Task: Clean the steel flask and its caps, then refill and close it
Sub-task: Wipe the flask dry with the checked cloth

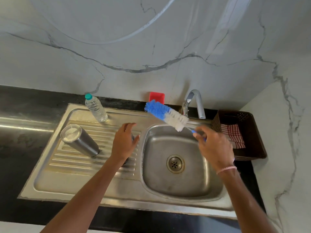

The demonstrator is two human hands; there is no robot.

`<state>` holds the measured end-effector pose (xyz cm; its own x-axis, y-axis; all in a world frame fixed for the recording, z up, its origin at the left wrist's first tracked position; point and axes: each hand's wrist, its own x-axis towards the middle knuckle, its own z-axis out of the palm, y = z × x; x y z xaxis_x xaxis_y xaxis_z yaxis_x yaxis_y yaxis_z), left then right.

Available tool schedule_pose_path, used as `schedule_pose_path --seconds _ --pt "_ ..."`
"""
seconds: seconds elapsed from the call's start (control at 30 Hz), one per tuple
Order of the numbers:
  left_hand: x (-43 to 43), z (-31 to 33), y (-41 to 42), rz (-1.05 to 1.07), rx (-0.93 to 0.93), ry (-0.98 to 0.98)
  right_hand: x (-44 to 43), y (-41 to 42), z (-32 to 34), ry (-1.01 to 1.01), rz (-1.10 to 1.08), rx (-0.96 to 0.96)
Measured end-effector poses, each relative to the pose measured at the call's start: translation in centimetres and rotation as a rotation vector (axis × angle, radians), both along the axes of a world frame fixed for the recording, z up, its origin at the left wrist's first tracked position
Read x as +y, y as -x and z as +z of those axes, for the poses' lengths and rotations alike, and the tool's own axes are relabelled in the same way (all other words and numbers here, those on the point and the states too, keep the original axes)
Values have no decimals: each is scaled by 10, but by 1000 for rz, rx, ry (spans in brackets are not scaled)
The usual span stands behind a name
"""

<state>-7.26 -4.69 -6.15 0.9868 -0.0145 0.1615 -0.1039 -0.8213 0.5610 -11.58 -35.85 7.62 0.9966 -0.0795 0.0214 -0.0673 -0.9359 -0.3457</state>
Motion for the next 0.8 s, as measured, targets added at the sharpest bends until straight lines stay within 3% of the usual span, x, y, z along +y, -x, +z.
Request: schedule_pose_path --seconds 0.17,0.43,0.8 --pt "-26 10 -44 -48 65 -93 -5 -66 56 256 85 -71" --pt "-43 -5 -90 -158 248 -271 8 -150 82 736 306 -97" --pt "-65 -13 -126 -183 345 -366 58 -226 69 1004 590 -83"
